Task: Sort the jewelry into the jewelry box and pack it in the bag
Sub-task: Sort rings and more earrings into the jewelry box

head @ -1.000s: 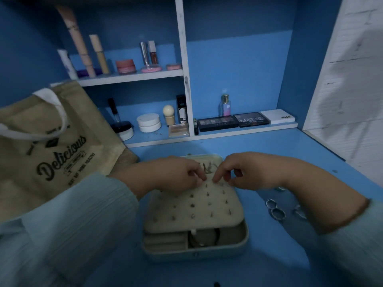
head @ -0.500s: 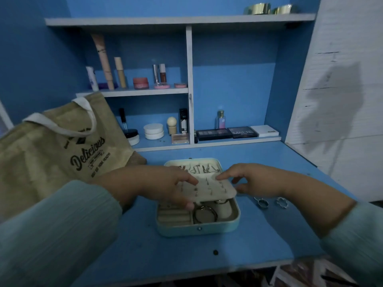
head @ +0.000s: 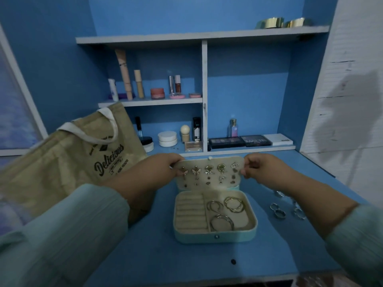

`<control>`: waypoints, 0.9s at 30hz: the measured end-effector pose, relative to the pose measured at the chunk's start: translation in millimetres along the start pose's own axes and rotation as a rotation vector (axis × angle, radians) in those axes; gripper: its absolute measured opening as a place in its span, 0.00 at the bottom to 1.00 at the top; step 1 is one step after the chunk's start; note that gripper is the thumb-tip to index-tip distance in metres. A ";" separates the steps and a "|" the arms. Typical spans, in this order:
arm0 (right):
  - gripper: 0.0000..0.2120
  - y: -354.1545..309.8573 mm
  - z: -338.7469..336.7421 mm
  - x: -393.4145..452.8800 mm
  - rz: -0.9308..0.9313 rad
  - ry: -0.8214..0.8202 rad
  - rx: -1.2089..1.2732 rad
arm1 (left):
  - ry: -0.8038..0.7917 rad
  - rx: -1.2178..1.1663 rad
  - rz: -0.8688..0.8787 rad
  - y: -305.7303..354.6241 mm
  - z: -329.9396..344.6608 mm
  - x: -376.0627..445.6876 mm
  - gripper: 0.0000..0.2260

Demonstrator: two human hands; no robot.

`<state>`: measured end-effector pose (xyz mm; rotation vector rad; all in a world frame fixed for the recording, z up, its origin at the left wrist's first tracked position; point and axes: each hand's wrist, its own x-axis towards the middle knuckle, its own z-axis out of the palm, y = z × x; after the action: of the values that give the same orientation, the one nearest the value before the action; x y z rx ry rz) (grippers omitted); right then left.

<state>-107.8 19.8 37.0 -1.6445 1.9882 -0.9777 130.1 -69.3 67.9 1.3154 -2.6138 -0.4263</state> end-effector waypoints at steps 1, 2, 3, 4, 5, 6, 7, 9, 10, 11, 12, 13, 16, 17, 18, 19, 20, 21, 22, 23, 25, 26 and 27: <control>0.10 0.0 1.2 2.4 0.018 0.024 0.009 | 0.042 -0.056 -0.020 -2.5 2.6 3.7 0.13; 0.09 0.1 2.9 5.1 0.035 0.047 0.018 | 0.081 -0.123 -0.041 -5.2 5.6 7.5 0.13; 0.08 0.5 5.0 7.7 0.051 0.068 0.037 | 0.120 -0.196 -0.058 -8.1 8.8 12.1 0.13; 0.07 1.0 7.4 10.3 0.065 0.090 0.068 | 0.155 -0.265 -0.074 -11.3 12.8 16.7 0.13; 0.06 1.6 9.9 13.4 0.079 0.110 0.098 | 0.188 -0.336 -0.096 -14.9 17.4 21.4 0.12; 0.05 2.3 12.5 16.8 0.097 0.126 0.117 | 0.218 -0.412 -0.123 -18.3 22.4 25.7 0.11; 0.04 3.2 15.0 20.4 0.115 0.138 0.130 | 0.245 -0.496 -0.151 -21.1 27.4 29.7 0.10; 0.04 6.2 20.0 28.9 0.148 0.156 0.149 | 0.287 -0.638 -0.196 -24.9 36.1 38.0 0.08; 0.03 7.7 22.2 32.8 0.162 0.161 0.156 | 0.293 -0.664 -0.204 -26.0 39.5 42.0 0.08; 0.03 9.0 24.2 36.3 0.175 0.160 0.159 | 0.287 -0.662 -0.210 -27.2 42.6 45.9 0.08; 0.03 10.0 26.0 39.4 0.186 0.154 0.157 | 0.275 -0.646 -0.214 -28.2 45.3 49.8 0.10; 0.04 11.3 28.0 42.0 0.196 0.147 0.147 | 0.264 -0.626 -0.216 -29.1 48.0 53.4 0.11; 0.06 15.8 33.7 48.5 0.213 0.123 0.053 | 0.254 -0.594 -0.212 -32.5 57.0 61.6 0.11; 0.06 16.8 35.3 50.1 0.211 0.112 0.016 | 0.263 -0.575 -0.216 -33.0 59.7 63.5 0.11; 0.07 17.3 36.7 51.4 0.210 0.096 -0.020 | 0.281 -0.547 -0.222 -33.7 62.2 65.4 0.12; 0.08 17.5 37.8 52.6 0.211 0.078 -0.058 | 0.301 -0.520 -0.227 -34.6 64.9 67.4 0.12; 0.09 17.6 38.5 53.8 0.214 0.064 -0.092 | 0.320 -0.498 -0.227 -35.8 67.8 68.9 0.12; 0.10 17.2 39.2 54.7 0.219 0.052 -0.121 | 0.328 -0.484 -0.227 -36.8 70.6 69.9 0.12; 0.11 16.3 39.9 55.4 0.225 0.041 -0.146 | 0.332 -0.474 -0.225 -37.9 73.5 71.0 0.12; 0.11 14.9 40.5 55.9 0.230 0.028 -0.167 | 0.337 -0.464 -0.225 -39.2 75.9 72.1 0.11; 0.13 13.7 42.4 57.4 0.223 -0.002 -0.195 | 0.340 -0.421 -0.226 -42.6 80.6 74.5 0.11; 0.13 13.0 42.6 57.8 0.215 -0.022 -0.201 | 0.334 -0.393 -0.226 -43.7 82.0 75.5 0.11; 0.15 12.2 43.0 58.7 0.213 -0.050 -0.208 | 0.324 -0.370 -0.229 -45.0 83.7 77.0 0.11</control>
<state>-101.4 -47.3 6.9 -1.5013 2.2382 -0.6655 94.3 -142.5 -23.2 1.4179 -2.0152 -0.6356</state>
